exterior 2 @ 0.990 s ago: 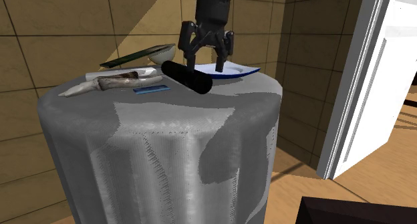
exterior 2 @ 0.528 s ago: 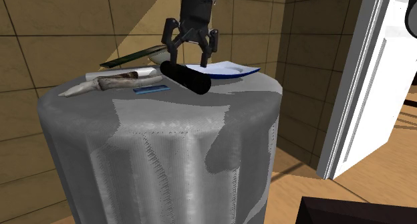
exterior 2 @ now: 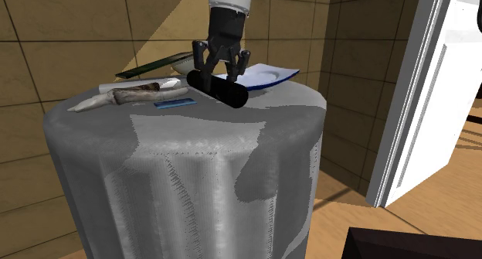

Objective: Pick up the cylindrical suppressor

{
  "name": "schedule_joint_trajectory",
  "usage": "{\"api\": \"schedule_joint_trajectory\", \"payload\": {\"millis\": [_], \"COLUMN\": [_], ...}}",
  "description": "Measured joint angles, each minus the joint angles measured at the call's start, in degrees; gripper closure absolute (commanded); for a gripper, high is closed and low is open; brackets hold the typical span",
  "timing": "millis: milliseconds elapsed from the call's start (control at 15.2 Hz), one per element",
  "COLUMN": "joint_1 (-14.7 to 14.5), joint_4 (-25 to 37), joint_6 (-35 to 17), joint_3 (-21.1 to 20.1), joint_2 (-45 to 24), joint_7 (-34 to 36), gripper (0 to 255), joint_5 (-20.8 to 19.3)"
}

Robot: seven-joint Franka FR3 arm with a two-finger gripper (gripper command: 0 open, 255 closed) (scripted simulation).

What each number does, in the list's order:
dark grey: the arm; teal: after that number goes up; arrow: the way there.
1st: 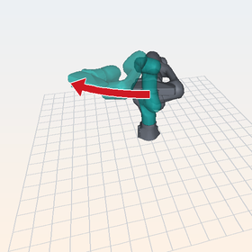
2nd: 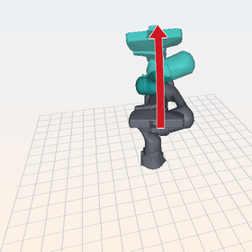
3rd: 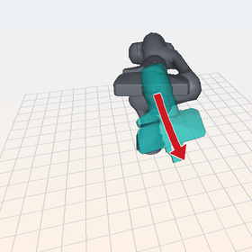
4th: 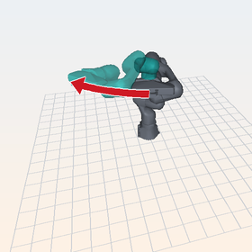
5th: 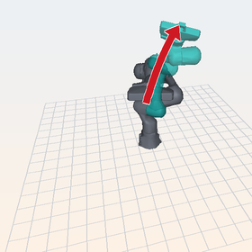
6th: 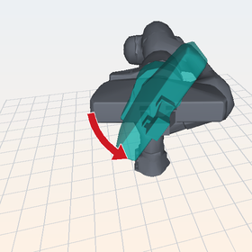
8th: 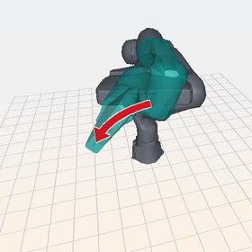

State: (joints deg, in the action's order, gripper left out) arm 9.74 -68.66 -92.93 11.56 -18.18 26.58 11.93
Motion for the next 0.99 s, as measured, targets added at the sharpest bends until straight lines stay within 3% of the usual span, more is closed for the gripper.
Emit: {"api": "schedule_joint_trajectory", "payload": {"millis": [594,990], "joint_1": [0.0,0.9], "joint_4": [0.5,8.8], "joint_6": [0.4,6.1], "joint_3": [0.0,0.0], "joint_2": [-0.2,-2.9], "joint_7": [0.1,0.7], "gripper": [255,255], "joint_5": [0.0,0.6]}}
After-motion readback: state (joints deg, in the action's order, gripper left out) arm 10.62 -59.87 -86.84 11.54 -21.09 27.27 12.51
